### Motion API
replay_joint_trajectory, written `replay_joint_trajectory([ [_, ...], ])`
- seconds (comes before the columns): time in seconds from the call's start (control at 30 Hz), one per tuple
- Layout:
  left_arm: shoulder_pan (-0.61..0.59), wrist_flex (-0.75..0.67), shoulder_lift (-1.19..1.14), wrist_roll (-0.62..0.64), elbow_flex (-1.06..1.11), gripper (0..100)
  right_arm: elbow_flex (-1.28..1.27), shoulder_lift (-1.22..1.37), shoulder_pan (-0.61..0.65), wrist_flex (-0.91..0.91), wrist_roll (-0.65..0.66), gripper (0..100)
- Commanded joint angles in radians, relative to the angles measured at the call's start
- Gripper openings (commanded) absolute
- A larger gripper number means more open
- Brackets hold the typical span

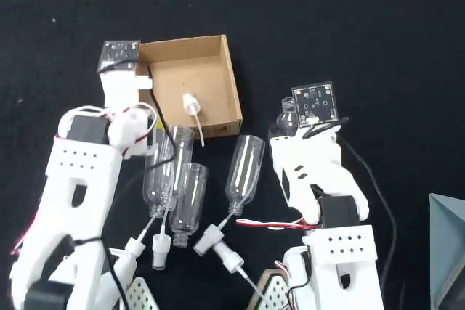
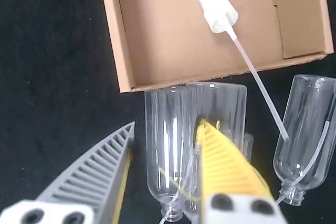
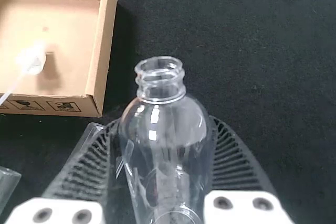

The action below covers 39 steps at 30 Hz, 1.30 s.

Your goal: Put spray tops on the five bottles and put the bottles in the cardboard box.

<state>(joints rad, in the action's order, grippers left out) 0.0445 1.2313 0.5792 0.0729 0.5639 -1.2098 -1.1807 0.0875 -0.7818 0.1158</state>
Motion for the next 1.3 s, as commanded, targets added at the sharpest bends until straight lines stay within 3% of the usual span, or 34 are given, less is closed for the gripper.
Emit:
replay_joint_trajectory([
  [0.0,0.012,0.006,-0.08,0.043,-0.134,18,-0.005,-0.015,-0.031,0.032,-0.008,11.3],
  [0.67,0.013,0.008,-0.578,0.083,-0.587,18,-0.005,-0.019,-0.031,0.032,-0.006,11.3],
  [1.27,0.101,0.009,-0.979,0.084,-0.944,18,-0.002,-0.019,-0.029,0.032,-0.005,11.3],
])
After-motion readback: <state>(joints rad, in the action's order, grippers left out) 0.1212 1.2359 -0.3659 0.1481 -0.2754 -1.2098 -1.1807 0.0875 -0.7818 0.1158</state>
